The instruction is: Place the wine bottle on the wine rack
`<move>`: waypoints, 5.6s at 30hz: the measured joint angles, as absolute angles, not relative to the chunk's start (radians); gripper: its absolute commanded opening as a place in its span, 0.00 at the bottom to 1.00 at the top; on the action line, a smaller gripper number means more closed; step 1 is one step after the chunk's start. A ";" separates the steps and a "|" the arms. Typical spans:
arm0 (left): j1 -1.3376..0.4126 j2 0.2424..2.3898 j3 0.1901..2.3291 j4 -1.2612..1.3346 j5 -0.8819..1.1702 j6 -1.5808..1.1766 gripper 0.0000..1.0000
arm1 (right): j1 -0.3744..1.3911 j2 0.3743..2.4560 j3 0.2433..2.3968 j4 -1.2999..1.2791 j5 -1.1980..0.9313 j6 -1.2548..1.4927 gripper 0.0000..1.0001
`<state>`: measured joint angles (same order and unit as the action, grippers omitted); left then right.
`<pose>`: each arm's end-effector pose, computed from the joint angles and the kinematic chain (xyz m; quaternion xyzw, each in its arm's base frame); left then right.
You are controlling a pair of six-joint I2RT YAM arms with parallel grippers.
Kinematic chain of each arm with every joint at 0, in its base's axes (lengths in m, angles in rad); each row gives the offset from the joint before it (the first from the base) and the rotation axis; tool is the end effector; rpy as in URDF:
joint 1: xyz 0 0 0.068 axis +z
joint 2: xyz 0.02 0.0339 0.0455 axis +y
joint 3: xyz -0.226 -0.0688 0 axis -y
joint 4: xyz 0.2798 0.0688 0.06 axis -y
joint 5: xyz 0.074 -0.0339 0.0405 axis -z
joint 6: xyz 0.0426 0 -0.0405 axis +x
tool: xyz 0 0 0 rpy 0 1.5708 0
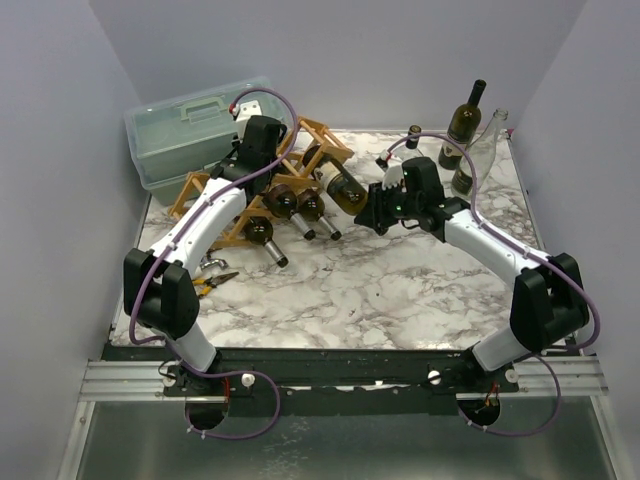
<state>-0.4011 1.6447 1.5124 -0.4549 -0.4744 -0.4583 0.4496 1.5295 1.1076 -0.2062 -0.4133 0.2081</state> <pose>0.3898 -0.1442 0.2995 -0.1354 0.8533 -0.0029 0.5036 0.3366 0.1814 0.2131 -0.1975 0.8544 0.3165 0.3616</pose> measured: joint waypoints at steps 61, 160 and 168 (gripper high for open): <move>-0.440 1.375 1.402 -0.451 -0.270 -0.278 0.90 | 0.477 1.790 1.367 0.014 -0.321 0.415 0.71; -0.585 1.281 1.284 -0.339 -0.022 -0.211 0.99 | -0.019 2.358 2.567 -0.451 0.234 0.076 0.58; -0.590 1.294 1.284 -0.339 -0.022 -0.200 0.99 | -0.022 2.390 2.583 -0.417 0.234 0.058 0.34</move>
<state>-0.5896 1.2942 1.2839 -0.3389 -0.0223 -0.2001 -0.0216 2.3901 2.5832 -0.4168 0.2344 0.0582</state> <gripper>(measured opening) 0.987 0.427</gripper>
